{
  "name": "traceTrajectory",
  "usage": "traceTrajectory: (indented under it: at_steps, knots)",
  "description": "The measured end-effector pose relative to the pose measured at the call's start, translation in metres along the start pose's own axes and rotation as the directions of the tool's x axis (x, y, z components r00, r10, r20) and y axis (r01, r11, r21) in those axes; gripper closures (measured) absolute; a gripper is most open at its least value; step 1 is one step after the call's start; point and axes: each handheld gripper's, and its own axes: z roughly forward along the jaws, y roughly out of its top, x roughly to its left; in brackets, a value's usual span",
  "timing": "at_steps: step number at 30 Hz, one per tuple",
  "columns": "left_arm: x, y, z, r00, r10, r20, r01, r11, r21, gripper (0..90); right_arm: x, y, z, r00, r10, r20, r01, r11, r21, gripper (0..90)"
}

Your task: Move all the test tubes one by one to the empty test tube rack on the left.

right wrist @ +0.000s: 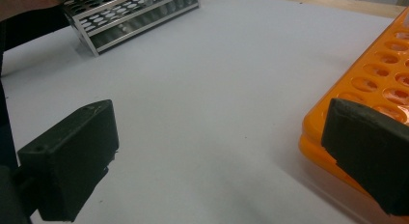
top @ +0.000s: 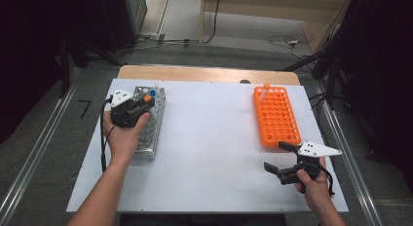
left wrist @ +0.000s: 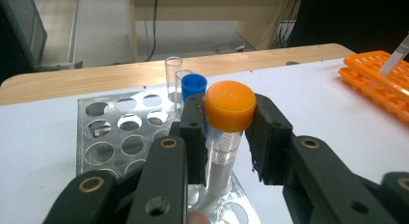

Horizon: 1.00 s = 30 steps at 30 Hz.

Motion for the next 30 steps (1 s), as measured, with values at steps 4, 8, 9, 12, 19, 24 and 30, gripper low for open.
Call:
traceTrajectory:
  at_steps: [4, 8, 9, 12, 19, 24, 30]
  knots:
    - [-0.002, 0.000, 0.003, 0.9999, 0.006, -0.010, -0.006, 0.9993, 0.037, 67.9, 0.000, 0.000, 0.000, 1.0000, 0.000, 0.002, 0.000, 1.000, -0.001, 0.0]
    - [-0.002, -0.002, 0.006, 0.9999, 0.008, -0.007, -0.008, 0.9979, 0.065, 61.9, 0.000, 0.000, 0.001, 1.0000, 0.004, 0.005, -0.004, 1.000, -0.003, 0.0]
    - [-0.002, -0.002, 0.006, 1.0000, 0.005, -0.008, -0.004, 0.9976, 0.070, 60.3, 0.000, 0.000, 0.001, 1.0000, 0.003, 0.005, -0.003, 1.000, -0.003, 0.0]
    - [-0.003, -0.001, 0.004, 1.0000, -0.002, -0.007, 0.002, 0.9981, 0.062, 51.4, -0.001, 0.000, 0.001, 1.0000, 0.003, 0.005, -0.003, 1.000, -0.005, 0.0]
    - [-0.008, -0.003, -0.011, 0.9967, -0.041, 0.071, 0.040, 0.9991, 0.016, 16.6, -0.004, 0.005, 0.002, 0.9995, 0.019, 0.027, -0.018, 0.999, -0.028, 0.0]
    - [-0.017, -0.009, -0.024, 0.9895, -0.029, 0.142, 0.029, 0.9996, -0.003, 5.5, -0.011, 0.014, 0.007, 0.9978, 0.033, 0.057, -0.030, 0.998, -0.046, 0.0]
    - [-0.030, -0.018, -0.040, 0.9803, -0.020, 0.197, 0.025, 0.9995, -0.021, 0.9, -0.024, 0.027, 0.014, 0.9939, 0.053, 0.097, -0.047, 0.996, -0.070, 0.0]
